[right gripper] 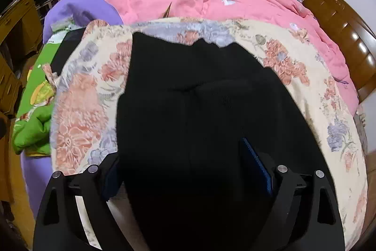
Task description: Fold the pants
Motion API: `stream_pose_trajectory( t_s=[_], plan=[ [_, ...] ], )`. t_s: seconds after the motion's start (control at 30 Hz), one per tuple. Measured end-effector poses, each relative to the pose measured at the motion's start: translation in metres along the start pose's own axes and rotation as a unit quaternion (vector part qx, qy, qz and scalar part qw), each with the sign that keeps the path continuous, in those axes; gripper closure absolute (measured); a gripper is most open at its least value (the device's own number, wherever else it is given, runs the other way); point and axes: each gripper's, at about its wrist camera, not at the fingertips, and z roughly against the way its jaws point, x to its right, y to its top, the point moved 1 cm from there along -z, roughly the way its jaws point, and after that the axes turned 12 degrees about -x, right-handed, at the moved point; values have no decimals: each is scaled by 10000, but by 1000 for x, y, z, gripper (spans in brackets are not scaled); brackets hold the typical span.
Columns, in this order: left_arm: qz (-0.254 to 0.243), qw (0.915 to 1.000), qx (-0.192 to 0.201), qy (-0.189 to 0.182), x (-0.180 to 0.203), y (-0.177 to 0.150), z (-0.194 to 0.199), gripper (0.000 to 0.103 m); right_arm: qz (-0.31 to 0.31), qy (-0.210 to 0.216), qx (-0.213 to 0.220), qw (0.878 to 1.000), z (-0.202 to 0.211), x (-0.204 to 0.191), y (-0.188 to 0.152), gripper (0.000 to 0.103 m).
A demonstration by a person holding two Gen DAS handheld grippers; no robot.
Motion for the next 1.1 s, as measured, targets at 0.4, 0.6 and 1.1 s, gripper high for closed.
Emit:
stream_pose_trajectory(
  t_s=[0.4, 0.6, 1.1],
  plan=[
    [203, 9467, -1083, -3027, 75, 86, -73, 2, -515, 1086, 784, 9896, 26, 30, -11, 65],
    [322, 9196, -1442, -3640, 106, 109, -124, 2, -776, 1537, 918, 9808, 30, 44, -14, 66],
    [-542, 9313, -1553, -3249, 156, 117, -167, 56, -1425, 1553, 768, 9745, 60, 117, -72, 7]
  ],
)
